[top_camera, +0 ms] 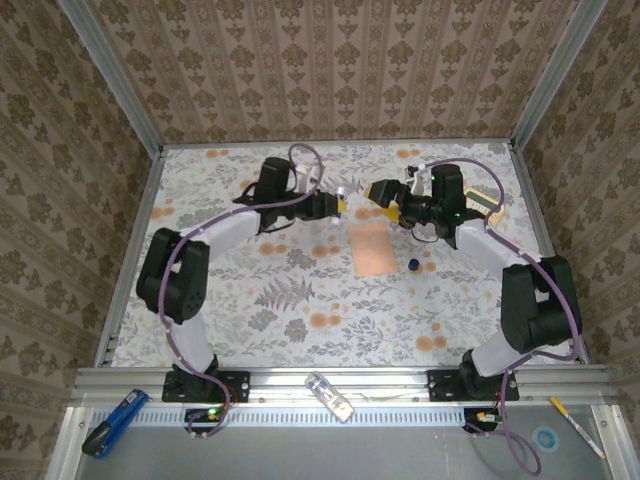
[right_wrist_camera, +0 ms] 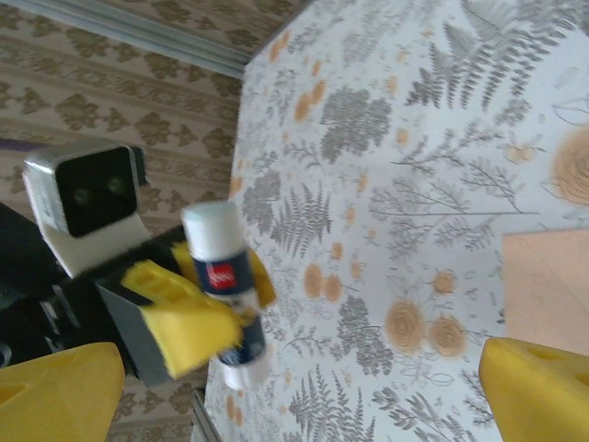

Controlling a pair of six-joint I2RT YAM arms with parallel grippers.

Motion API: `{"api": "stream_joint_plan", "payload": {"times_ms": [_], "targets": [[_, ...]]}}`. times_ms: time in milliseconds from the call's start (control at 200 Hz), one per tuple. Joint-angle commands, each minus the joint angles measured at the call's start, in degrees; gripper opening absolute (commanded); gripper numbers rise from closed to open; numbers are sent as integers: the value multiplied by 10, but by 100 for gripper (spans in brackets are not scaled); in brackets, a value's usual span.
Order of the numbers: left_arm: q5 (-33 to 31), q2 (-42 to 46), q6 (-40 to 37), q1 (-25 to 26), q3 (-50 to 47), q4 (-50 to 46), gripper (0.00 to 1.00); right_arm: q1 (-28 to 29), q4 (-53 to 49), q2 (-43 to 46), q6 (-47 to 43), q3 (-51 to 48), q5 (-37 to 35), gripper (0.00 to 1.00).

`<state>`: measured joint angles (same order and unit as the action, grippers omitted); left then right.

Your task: Place the letter into the envelope and seal it

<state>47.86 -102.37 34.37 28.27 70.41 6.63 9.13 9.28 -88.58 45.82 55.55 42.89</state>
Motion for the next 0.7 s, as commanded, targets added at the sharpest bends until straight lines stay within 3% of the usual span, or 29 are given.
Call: {"api": "stream_joint_plan", "payload": {"times_ms": [0,115,280,560,695], "targets": [[24,56,55,-12,-16,73,0,-4,38,18,-8,7,44,100],[10,100,99,-17,-32,105,0,-3,101,41,18,-18,52,100],[-13,158,143,-18,-69,154,0,17,270,40,114,-28,131,98],[-18,192,212,-17,-98,236,0,105,288,24,93,30,168,72],[-18,196,235,-17,-105,264,0,124,289,10,89,45,164,68]]}}
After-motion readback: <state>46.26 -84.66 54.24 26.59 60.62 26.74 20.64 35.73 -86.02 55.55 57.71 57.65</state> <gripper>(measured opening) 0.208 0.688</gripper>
